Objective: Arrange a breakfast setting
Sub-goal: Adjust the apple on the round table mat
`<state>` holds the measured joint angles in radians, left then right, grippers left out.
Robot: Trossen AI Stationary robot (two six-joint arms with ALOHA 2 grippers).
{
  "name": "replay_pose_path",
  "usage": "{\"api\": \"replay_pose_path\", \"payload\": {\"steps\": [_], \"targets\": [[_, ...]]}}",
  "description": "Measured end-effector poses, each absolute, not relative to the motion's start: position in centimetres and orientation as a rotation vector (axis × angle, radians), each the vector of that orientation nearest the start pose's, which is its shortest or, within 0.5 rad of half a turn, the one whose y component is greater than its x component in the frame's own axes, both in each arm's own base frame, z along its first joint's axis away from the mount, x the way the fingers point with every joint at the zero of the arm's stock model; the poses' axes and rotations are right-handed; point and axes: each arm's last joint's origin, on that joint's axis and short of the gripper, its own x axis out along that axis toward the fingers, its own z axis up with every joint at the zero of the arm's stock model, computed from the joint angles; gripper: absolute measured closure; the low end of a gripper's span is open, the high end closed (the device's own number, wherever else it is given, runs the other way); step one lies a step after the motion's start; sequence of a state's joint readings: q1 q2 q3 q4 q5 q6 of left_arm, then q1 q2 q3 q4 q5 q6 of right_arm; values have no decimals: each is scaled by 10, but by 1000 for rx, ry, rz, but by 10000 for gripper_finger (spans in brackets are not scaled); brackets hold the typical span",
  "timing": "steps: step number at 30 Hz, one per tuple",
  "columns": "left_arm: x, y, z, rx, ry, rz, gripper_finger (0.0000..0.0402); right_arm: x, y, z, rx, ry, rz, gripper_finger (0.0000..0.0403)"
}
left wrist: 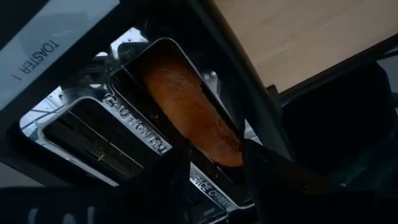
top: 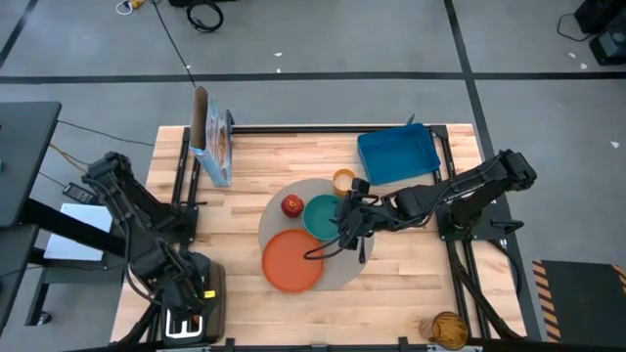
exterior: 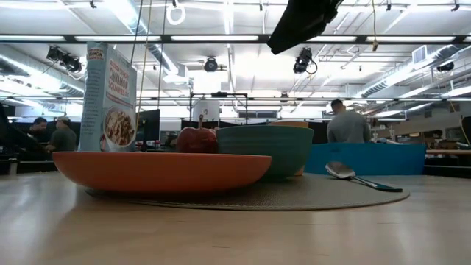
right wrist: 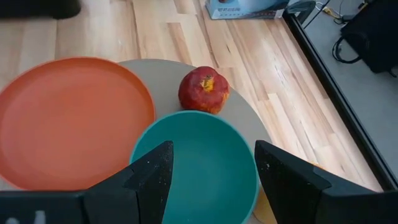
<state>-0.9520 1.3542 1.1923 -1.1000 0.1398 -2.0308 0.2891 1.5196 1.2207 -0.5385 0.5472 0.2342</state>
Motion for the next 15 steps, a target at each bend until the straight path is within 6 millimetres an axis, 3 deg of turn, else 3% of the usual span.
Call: {"api": "replay_pose_path", "payload": {"steps": [9,15], "targets": [[143,-198,289,-1076,1515,540,235,311,77,284,-131,731,-323,169],[145,-196,289,-1109,1619,558,215,311,77,284,-135,731,-321,169]]}}
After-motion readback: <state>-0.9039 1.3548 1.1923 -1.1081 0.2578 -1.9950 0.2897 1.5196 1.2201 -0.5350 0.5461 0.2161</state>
